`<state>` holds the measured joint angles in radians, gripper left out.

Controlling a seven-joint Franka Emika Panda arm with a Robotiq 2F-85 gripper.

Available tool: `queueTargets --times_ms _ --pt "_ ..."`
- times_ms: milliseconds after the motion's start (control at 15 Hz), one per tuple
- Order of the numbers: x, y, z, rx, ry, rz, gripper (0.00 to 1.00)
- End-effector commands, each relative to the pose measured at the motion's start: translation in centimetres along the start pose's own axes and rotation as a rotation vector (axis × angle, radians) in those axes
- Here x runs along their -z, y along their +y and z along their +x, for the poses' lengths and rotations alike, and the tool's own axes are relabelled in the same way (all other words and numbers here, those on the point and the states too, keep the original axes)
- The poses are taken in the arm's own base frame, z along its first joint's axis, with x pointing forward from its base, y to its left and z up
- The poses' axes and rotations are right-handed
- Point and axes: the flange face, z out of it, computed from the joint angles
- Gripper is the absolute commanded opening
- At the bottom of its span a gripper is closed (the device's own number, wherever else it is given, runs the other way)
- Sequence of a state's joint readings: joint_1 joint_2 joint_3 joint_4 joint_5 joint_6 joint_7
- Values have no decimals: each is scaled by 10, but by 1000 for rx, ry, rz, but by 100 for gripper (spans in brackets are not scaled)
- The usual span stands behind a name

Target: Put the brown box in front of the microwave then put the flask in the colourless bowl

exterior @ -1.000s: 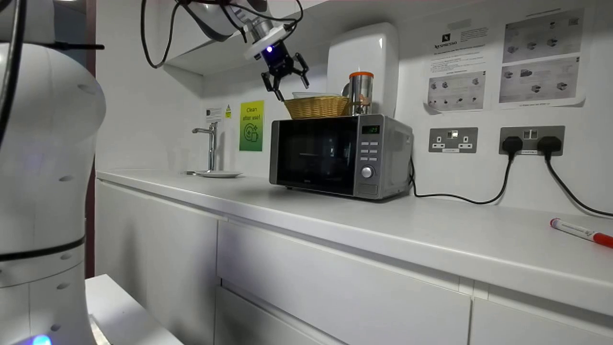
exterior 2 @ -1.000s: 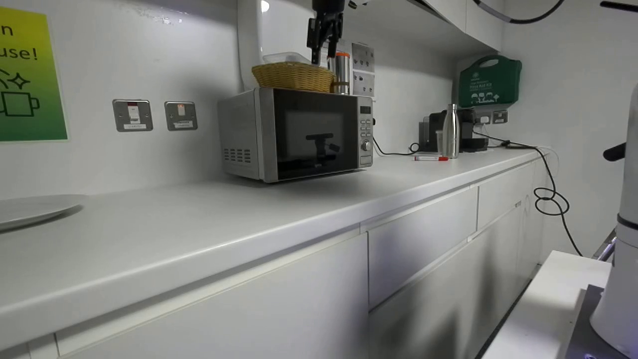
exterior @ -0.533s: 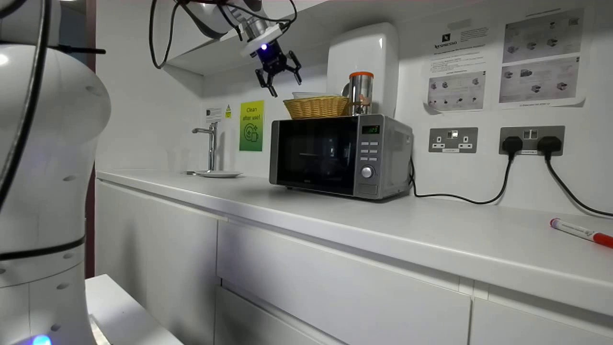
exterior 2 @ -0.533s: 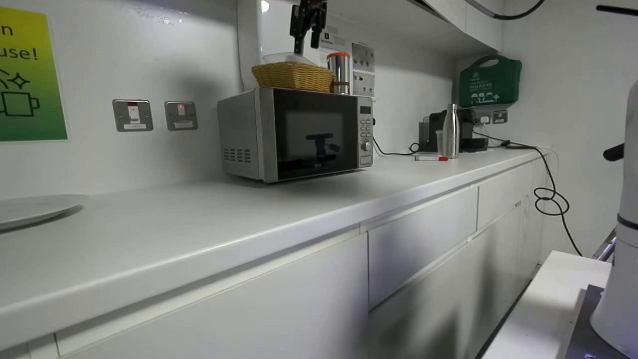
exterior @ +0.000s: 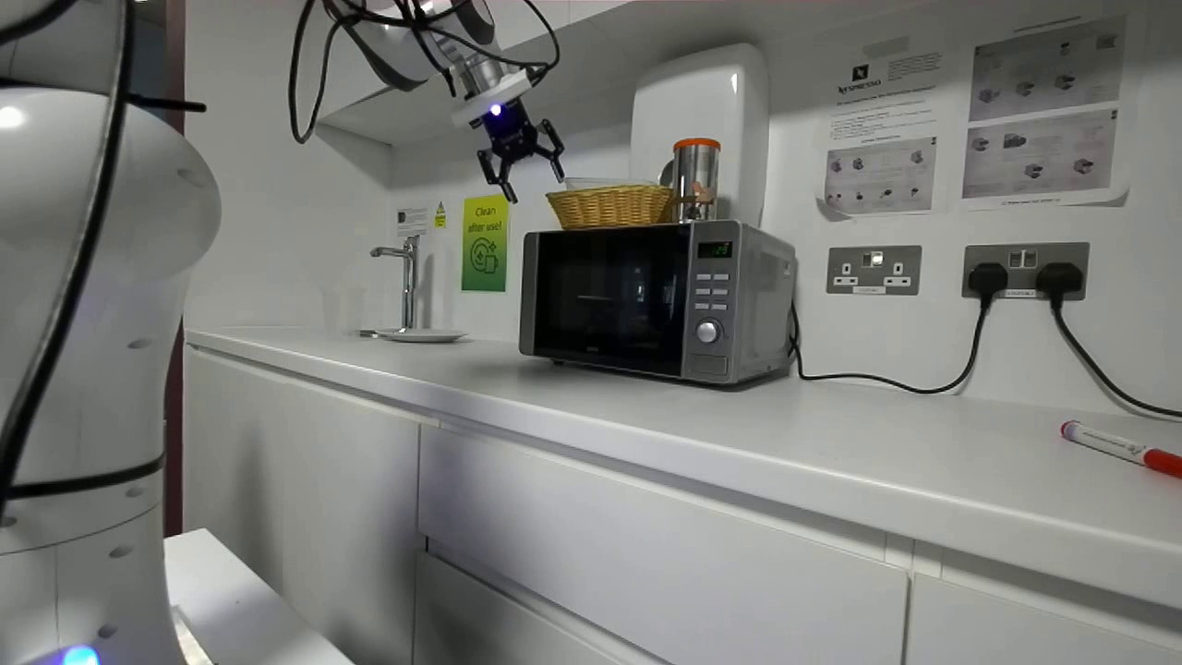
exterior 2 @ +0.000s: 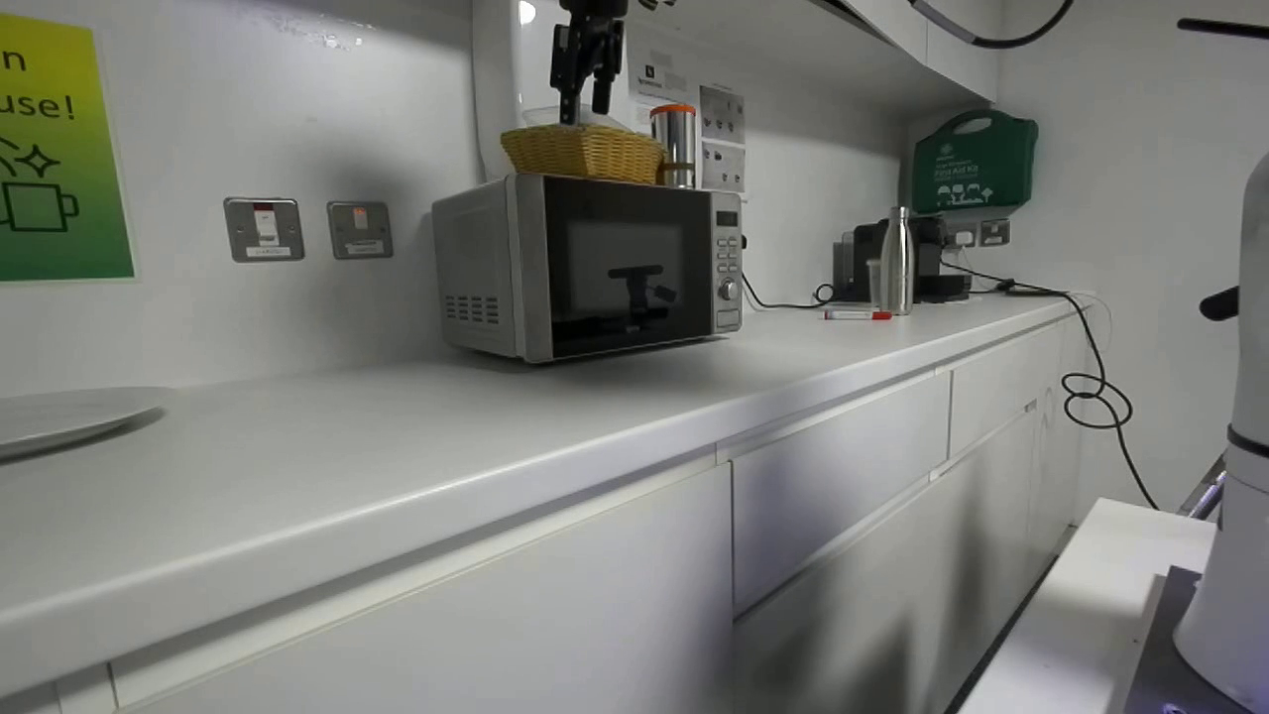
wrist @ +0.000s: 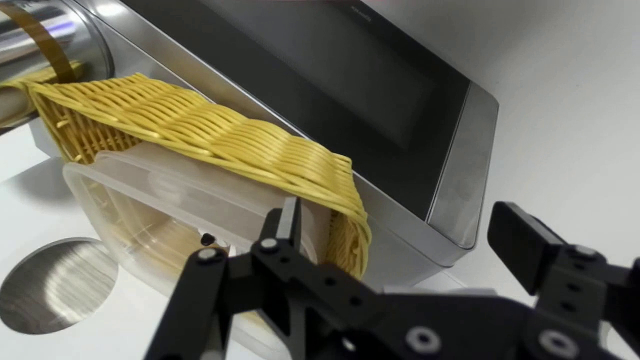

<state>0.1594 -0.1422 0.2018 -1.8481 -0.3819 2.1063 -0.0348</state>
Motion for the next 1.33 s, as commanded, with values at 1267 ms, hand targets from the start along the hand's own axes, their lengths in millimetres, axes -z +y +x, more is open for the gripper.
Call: queueTargets --times_ms 1267 --pt "-22 5 5 221 172 -3 100"
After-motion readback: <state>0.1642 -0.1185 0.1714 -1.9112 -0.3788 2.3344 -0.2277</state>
